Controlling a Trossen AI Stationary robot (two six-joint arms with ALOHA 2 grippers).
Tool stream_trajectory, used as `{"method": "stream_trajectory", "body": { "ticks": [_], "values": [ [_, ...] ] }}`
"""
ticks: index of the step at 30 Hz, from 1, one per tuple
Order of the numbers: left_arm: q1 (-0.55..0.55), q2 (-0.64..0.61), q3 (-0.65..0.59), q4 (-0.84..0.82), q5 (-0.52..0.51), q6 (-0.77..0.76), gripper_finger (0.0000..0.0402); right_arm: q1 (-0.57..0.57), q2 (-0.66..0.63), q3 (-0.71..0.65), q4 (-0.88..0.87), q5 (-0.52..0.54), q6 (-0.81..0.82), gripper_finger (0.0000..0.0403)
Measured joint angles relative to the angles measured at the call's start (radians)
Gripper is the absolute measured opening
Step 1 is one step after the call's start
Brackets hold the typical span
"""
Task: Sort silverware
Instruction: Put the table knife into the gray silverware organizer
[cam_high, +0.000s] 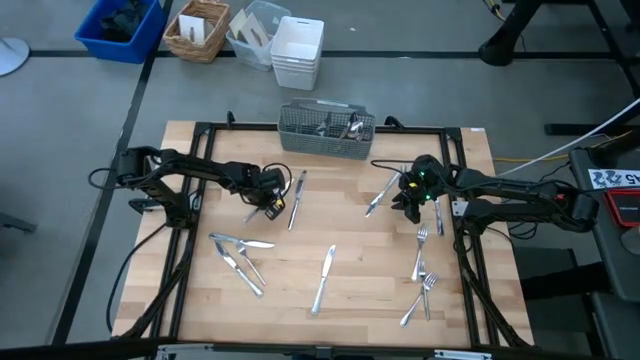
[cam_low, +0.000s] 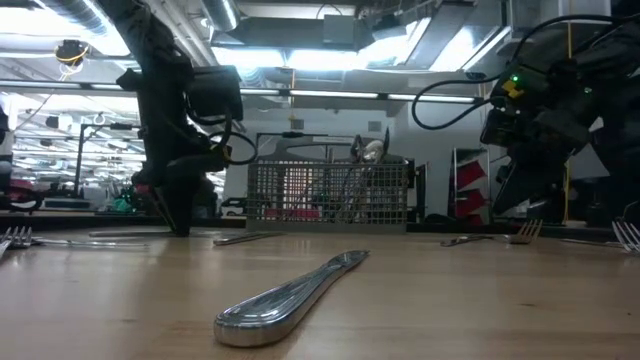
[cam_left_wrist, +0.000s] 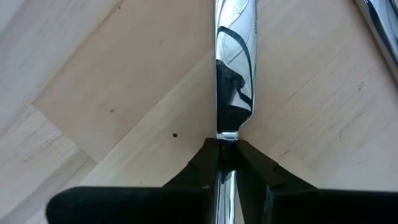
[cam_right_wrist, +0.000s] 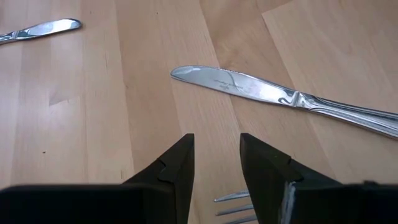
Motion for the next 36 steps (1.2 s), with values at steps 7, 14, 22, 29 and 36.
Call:
{"method": "stream_trajectory", "body": {
  "ticks": [7,14,22,29,36],
  "values": [
    [0.002,-0.032,-0.007,0.028,0.031,-0.004,0.0038,0.0,0.0,0.0,0.0,0.0,0.0,0.0131],
    [0.002,-0.09,-0.008,0.077,0.052,-0.016,0.0034,0.0,0.0,0.0,-0.001,0.0,0.0,0.0131],
    [0.001,-0.092,-0.008,0.263,0.122,-0.012,0.0036,0.0,0.0,0.0,-0.001,0.0,-0.001,0.0131],
    [0.002,-0.094,-0.006,0.527,0.142,0.002,0.004,0.0,0.0,0.0,-0.001,0.0,-0.001,0.0131],
    [0.046,-0.096,-0.006,0.789,0.14,0.101,0.0041,0.0,0.0,0.0,-0.001,0.0,-0.002,0.0131]
  ]
}}
